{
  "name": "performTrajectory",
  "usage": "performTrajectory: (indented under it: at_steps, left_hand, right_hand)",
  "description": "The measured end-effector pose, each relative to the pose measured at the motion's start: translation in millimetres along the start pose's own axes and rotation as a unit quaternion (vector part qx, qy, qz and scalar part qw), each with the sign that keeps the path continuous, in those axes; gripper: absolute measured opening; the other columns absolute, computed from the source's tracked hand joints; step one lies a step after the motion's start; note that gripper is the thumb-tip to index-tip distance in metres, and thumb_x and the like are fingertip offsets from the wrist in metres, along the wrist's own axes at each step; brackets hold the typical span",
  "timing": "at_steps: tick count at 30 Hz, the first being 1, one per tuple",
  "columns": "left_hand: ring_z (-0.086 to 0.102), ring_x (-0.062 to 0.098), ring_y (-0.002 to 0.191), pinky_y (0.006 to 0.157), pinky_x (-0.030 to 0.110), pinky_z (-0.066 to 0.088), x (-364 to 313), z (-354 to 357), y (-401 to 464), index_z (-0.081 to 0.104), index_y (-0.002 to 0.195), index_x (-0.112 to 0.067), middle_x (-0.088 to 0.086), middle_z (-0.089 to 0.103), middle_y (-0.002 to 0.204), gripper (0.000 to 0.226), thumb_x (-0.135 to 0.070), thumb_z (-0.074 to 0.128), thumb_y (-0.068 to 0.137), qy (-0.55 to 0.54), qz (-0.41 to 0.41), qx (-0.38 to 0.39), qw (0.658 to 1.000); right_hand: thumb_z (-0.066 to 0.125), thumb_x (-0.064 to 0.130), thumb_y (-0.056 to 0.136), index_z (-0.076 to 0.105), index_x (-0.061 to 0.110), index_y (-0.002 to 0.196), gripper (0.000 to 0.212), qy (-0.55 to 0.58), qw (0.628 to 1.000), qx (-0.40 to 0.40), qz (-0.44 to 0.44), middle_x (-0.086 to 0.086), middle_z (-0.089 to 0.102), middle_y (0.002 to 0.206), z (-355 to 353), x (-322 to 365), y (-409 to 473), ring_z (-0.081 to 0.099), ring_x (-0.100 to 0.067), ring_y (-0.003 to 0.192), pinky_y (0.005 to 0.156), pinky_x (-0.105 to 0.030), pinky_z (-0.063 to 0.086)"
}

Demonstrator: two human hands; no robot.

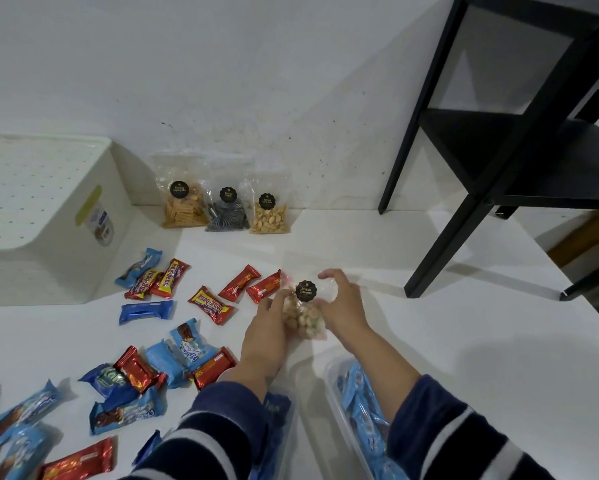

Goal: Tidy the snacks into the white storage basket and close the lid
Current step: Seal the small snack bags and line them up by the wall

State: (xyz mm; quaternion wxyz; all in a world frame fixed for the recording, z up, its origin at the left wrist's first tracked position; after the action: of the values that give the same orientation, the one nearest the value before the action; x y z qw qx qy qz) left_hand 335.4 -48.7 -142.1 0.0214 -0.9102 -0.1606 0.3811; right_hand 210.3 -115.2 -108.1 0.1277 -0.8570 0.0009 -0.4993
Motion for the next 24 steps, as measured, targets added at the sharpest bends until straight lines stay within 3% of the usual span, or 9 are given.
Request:
performTrajectory:
  at_steps: [2,3,5,7,10,13,16,19,24]
  left_hand:
    - [0.050,0.027,0.122,0.100,0.039,0.045,0,0,0,0.028,0.143,-0.034,0.004,0.033,0.148,0.064,-0.009,0.051,0.088,0.022,0.015,0.012,1.000]
    - [0.050,0.027,0.122,0.098,0.040,0.046,1,-1,2,0.027,0.143,-0.033,0.003,0.034,0.147,0.067,-0.009,0.055,0.087,0.037,0.022,0.021,0.999]
    - [0.048,0.024,0.124,0.095,0.042,0.048,5,-5,9,0.026,0.143,-0.032,0.001,0.037,0.145,0.072,-0.017,0.064,0.084,0.076,0.038,0.026,0.996]
    - [0.039,0.022,0.132,0.102,0.042,0.043,12,-15,19,0.024,0.143,-0.031,-0.001,0.036,0.147,0.077,-0.035,0.069,0.081,0.130,0.058,0.002,0.990]
    - [0.017,0.025,0.143,0.114,0.047,0.025,30,-36,39,0.014,0.147,-0.034,-0.003,0.018,0.155,0.093,-0.062,0.065,0.074,0.230,0.054,-0.005,0.972]
    - [-0.008,0.036,0.146,0.114,0.059,0.010,51,-54,63,-0.005,0.149,-0.037,-0.002,-0.009,0.159,0.121,-0.081,0.061,0.058,0.284,-0.009,0.084,0.955]
    - [-0.015,0.042,0.143,0.114,0.063,0.007,62,-54,78,-0.017,0.147,-0.036,0.000,-0.020,0.158,0.134,-0.081,0.065,0.052,0.321,-0.029,0.180,0.929]
    - [-0.015,0.045,0.142,0.112,0.065,0.010,66,-50,83,-0.021,0.145,-0.040,0.001,-0.021,0.157,0.135,-0.082,0.065,0.050,0.331,-0.017,0.198,0.922]
    - [-0.019,0.042,0.142,0.113,0.063,0.009,74,-49,86,-0.027,0.142,-0.043,-0.002,-0.026,0.156,0.135,-0.083,0.064,0.050,0.327,-0.015,0.200,0.923]
  right_hand:
    - [0.058,0.001,0.085,0.053,0.035,0.120,0.049,0.005,0.999,0.035,0.040,-0.006,0.049,0.111,13,-9,4,0.053,-0.016,0.076,0.071,-0.033,0.057]
    - [0.055,-0.001,0.085,0.052,0.037,0.122,0.053,-0.002,0.998,0.036,0.050,-0.005,0.051,0.106,16,-12,8,0.054,-0.017,0.078,0.074,-0.037,0.058]
    - [0.047,-0.007,0.084,0.053,0.040,0.122,0.060,-0.017,0.998,0.019,0.051,-0.002,0.053,0.095,17,-15,16,0.053,-0.014,0.071,0.069,-0.037,0.057]
    - [0.039,-0.010,0.083,0.054,0.041,0.121,0.065,-0.020,0.999,0.011,0.043,0.003,0.052,0.086,14,-15,26,0.054,-0.015,0.071,0.066,-0.037,0.056]
    - [0.035,-0.016,0.081,0.056,0.043,0.116,0.072,-0.020,1.000,0.007,0.014,0.002,0.053,0.088,6,-6,50,0.055,-0.019,0.080,0.067,-0.034,0.053]
    - [0.033,-0.017,0.082,0.057,0.042,0.116,0.072,-0.012,1.000,-0.003,-0.012,-0.001,0.053,0.094,-8,13,85,0.055,-0.018,0.082,0.061,-0.026,0.049]
    - [0.033,-0.016,0.087,0.058,0.039,0.120,0.069,-0.012,1.000,-0.027,-0.009,0.006,0.049,0.090,-17,36,129,0.055,-0.018,0.087,0.073,-0.031,0.056]
    - [0.032,-0.016,0.087,0.058,0.041,0.117,0.070,-0.010,0.999,-0.037,-0.017,0.009,0.047,0.089,-12,52,170,0.056,-0.014,0.083,0.081,-0.039,0.059]
    - [0.032,-0.018,0.086,0.050,0.037,0.129,0.072,-0.004,0.999,-0.036,-0.024,-0.001,0.048,0.110,12,53,206,0.052,-0.009,0.076,0.069,-0.032,0.053]
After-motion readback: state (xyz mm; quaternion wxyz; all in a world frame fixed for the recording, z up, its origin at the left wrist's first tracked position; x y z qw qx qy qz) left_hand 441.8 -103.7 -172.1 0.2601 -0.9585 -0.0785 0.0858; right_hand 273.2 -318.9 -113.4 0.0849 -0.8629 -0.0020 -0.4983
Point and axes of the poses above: each hand's wrist, its own y-axis towards the middle knuckle, its own z-axis out of the palm, x = y × z, the point moved 4 cm from there along y, towards the middle knuckle
